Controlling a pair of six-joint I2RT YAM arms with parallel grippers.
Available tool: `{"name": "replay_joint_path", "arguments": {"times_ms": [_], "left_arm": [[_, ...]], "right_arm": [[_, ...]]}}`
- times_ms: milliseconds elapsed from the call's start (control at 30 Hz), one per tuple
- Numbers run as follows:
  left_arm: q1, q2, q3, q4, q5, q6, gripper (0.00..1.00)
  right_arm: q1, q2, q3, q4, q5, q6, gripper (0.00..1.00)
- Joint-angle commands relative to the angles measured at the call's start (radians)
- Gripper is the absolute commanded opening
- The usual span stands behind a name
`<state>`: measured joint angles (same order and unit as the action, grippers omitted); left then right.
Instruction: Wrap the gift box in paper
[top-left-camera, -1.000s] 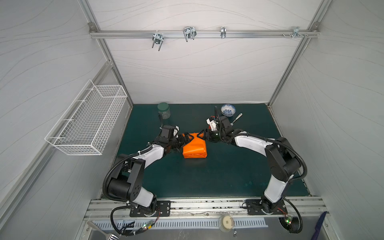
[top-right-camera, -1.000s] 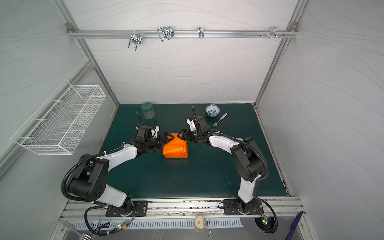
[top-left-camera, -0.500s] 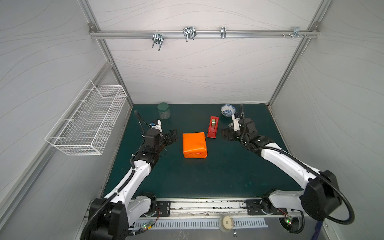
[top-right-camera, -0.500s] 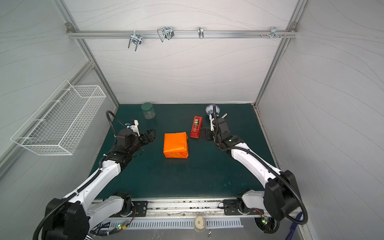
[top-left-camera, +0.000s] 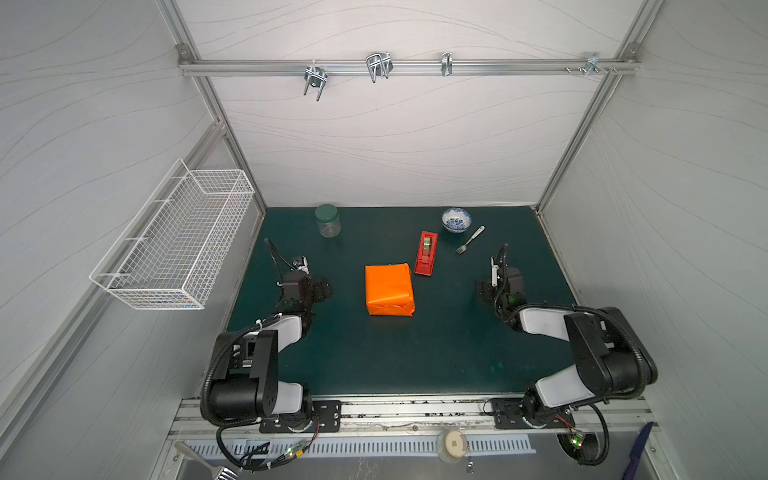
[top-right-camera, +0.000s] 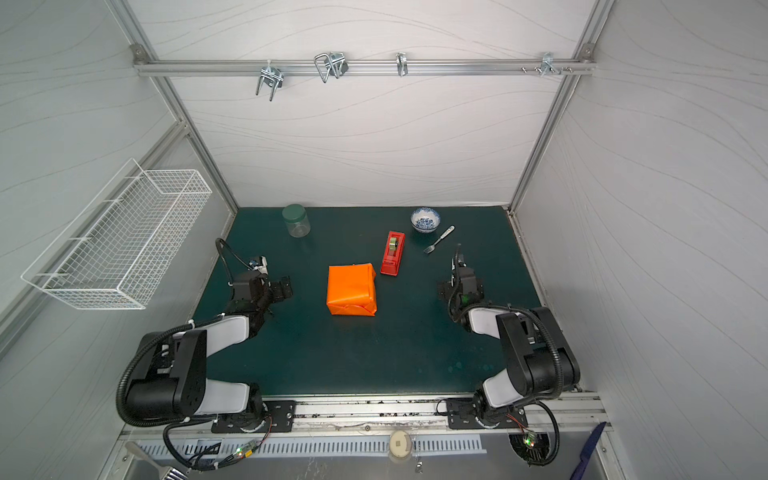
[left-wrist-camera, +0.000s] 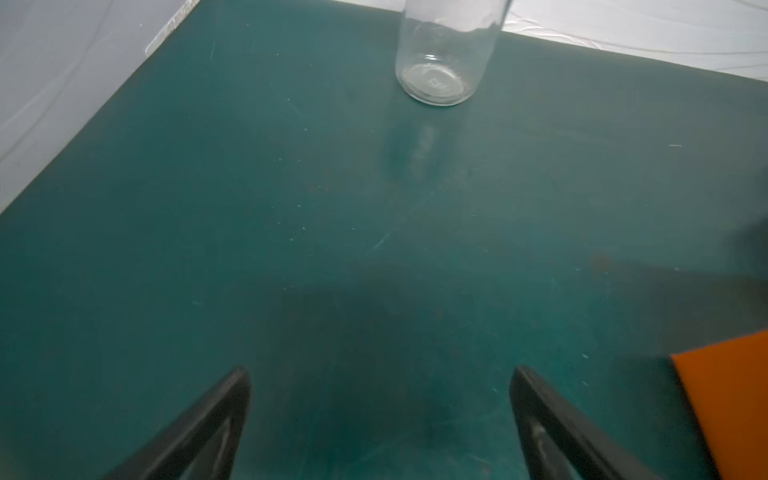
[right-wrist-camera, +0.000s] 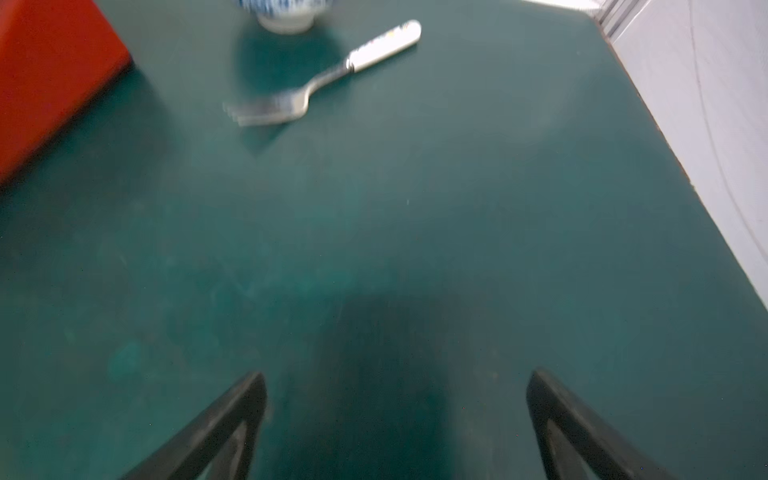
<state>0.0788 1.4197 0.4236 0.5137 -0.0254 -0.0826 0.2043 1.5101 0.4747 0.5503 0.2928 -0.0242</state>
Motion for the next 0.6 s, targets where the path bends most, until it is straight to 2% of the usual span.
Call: {"name": "replay_joint_path", "arguments": {"times_ms": [0, 33, 167, 567], "left_arm": [[0.019, 0.082, 0.004, 0.269, 0.087, 0.014, 0.99], [0.017, 0.116, -0.002, 0.336, 0.095, 0.028, 0.99], [-0.015, 0.13, 0.029, 0.259, 0.043, 0.049, 0.99], [-0.016, 0.131, 0.01, 0.298, 0.033, 0.043, 0.99]], "right_arm": [[-0.103, 0.055, -0.031, 0.242, -0.169, 0.04, 0.99], [-0.116, 0.053, -0.036, 0.244, -0.181, 0.06, 0.99], [-0.108, 0.05, -0.031, 0.226, -0.17, 0.047, 0.99], [-0.099, 0.066, -0.025, 0.235, -0.165, 0.038, 0.99]]}}
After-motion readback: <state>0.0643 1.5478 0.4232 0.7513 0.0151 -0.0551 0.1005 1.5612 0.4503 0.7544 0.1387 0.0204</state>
